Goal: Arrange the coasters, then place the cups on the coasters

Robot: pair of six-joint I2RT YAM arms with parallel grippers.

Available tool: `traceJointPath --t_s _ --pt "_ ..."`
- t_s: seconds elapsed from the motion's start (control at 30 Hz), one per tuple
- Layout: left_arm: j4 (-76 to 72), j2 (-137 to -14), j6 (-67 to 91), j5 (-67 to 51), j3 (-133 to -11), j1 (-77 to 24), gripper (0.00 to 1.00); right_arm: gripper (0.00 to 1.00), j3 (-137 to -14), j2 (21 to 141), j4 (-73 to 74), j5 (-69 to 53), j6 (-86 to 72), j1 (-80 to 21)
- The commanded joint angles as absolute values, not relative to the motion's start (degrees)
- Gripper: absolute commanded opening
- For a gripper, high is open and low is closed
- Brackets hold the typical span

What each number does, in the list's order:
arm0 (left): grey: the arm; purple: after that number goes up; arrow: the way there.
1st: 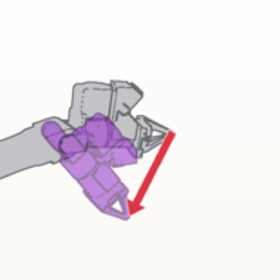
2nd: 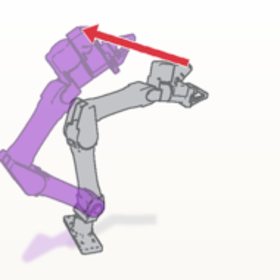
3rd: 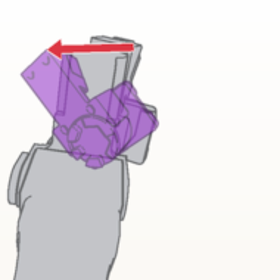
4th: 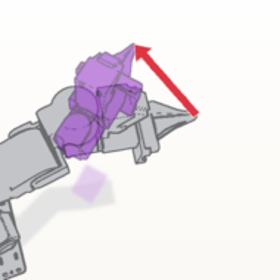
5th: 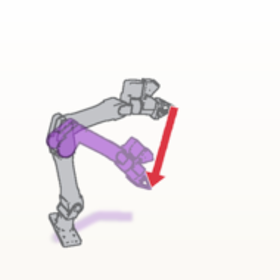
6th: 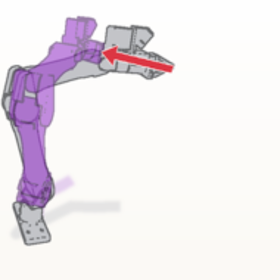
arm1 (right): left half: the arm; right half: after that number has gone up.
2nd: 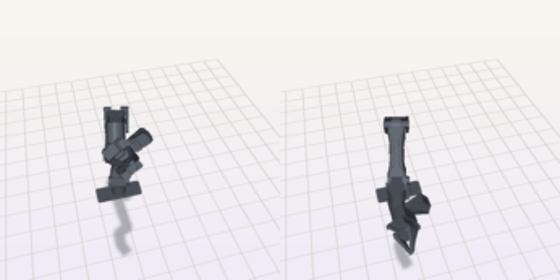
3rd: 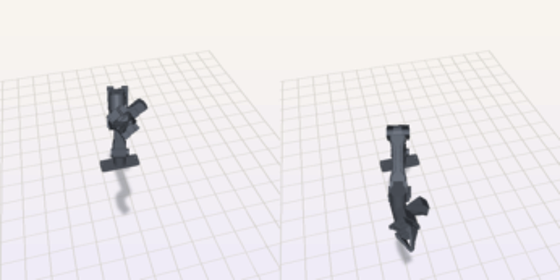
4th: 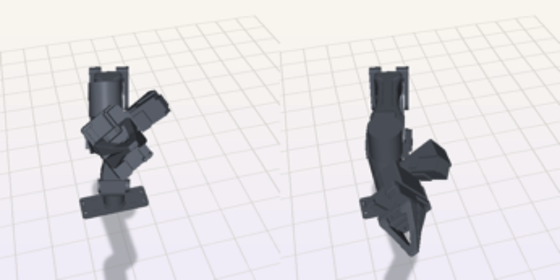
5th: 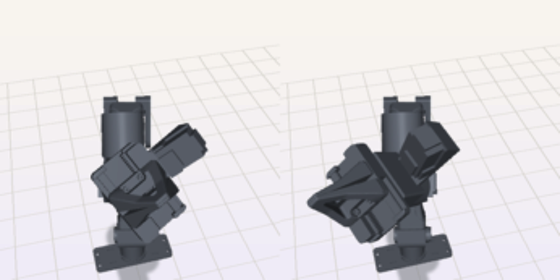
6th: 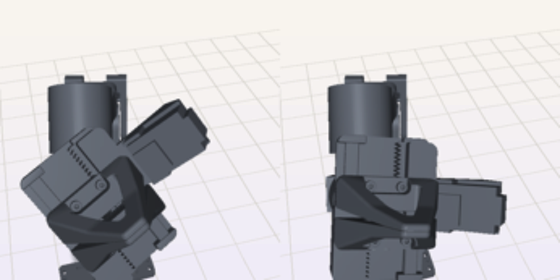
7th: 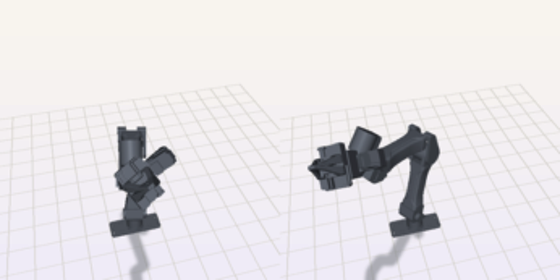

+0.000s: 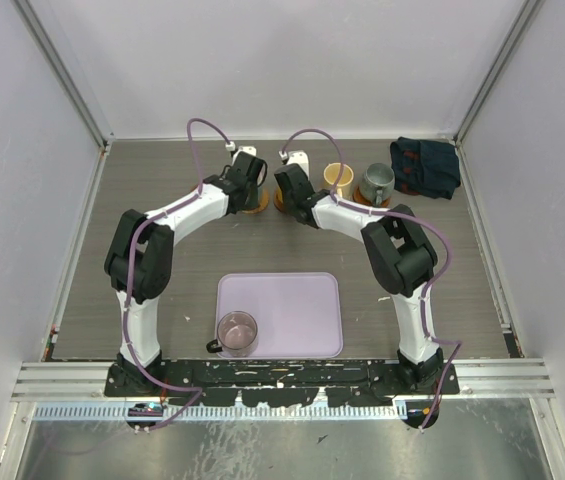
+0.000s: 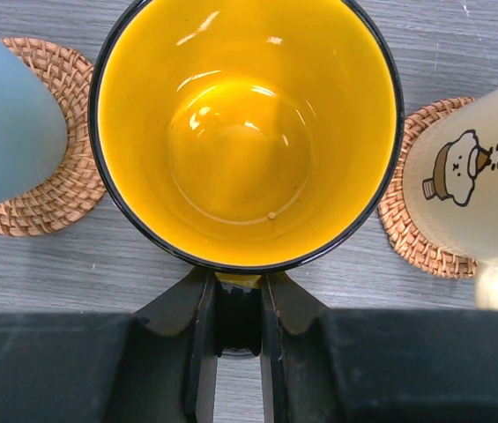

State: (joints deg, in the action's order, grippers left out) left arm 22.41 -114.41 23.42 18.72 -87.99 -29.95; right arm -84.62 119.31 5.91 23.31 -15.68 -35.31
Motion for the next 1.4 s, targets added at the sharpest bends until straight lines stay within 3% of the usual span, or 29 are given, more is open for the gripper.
traceJointPath --t_s 0.0,1.37 --pt "18.50 -114.19 24.27 21.36 -87.71 -29.88 0.00 0.01 -85.19 118.34 -0.43 23.88 -16.94 -35.86" --pt "19.16 -113.04 25.32 21.84 -86.06 -29.88 0.00 0.01 -85.35 118.56 6.33 28.87 -16.56 -37.58"
